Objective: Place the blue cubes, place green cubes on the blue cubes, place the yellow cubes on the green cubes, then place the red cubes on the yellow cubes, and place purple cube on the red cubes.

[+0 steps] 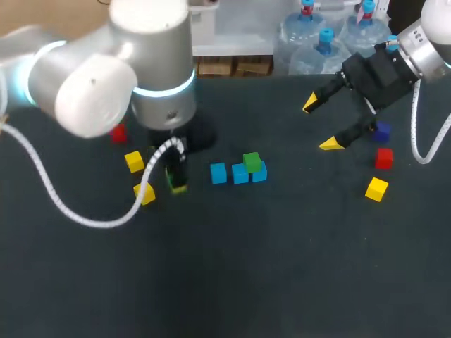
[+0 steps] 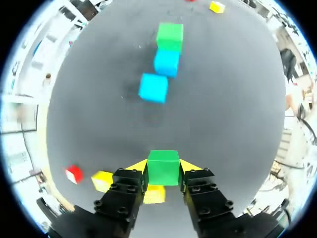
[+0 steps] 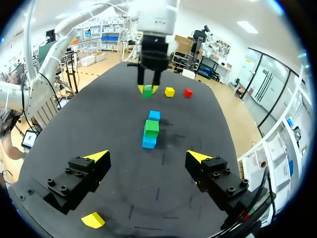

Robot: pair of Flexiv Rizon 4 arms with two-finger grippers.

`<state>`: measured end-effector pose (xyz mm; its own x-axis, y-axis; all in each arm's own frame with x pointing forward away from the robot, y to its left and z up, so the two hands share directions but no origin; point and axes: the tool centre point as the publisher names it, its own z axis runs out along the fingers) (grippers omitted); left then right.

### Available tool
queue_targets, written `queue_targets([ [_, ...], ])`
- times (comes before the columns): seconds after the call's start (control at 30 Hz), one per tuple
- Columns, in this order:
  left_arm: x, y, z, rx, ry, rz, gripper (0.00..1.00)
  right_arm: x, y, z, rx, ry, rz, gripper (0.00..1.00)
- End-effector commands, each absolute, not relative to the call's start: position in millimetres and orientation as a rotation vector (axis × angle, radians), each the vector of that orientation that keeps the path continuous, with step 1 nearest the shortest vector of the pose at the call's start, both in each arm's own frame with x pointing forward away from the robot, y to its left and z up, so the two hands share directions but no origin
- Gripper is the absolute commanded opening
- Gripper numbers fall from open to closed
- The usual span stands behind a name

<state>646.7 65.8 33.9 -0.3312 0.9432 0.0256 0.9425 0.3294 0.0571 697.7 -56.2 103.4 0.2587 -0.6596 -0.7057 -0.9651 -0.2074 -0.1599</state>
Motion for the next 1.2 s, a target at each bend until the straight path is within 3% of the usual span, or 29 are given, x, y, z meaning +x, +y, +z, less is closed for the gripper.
queue_targets([
  [0.03,676.5,38.0,53.7,1.935,2.589,0.233,0.0,697.6,-56.1,103.0,-1.948,1.467,0.674,1.0],
  [0.5,695.0,1.0,50.8,1.991,2.504,0.292,0.0,697.6,-56.1,103.0,-1.948,1.467,0.674,1.0],
  [1.2,703.7,-10.5,34.5,1.966,2.472,0.182,0.0,697.6,-56.1,103.0,-1.948,1.467,0.674,1.0],
])
